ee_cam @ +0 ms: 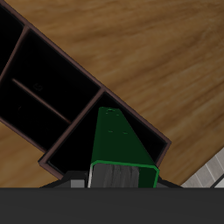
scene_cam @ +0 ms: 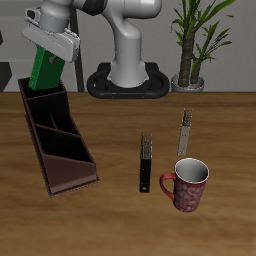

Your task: Place the green book into the right desk caddy's right compartment

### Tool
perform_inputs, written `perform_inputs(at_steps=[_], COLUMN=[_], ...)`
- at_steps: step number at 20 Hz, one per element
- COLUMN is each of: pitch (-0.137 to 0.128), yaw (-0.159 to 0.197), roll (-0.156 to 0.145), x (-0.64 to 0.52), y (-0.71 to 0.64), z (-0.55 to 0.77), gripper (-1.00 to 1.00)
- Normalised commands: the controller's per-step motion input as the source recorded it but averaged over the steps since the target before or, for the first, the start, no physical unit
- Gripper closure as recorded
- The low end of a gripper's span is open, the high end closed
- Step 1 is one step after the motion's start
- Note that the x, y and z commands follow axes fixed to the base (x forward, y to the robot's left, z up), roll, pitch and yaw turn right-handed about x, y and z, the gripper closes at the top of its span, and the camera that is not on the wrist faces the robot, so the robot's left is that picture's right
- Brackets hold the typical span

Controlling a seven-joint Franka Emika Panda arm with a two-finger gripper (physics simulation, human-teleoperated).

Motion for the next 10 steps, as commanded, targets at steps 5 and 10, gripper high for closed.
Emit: perform_inputs(at_steps=[5, 10], pitch=[-0.03, 0.015], yaw=[0.006, -0.01], roll=[-0.02, -0.042], x=[-0.14, 0.05], y=[-0.04, -0.19], z=[-0.06, -0.04], gripper=[1.0, 1.0])
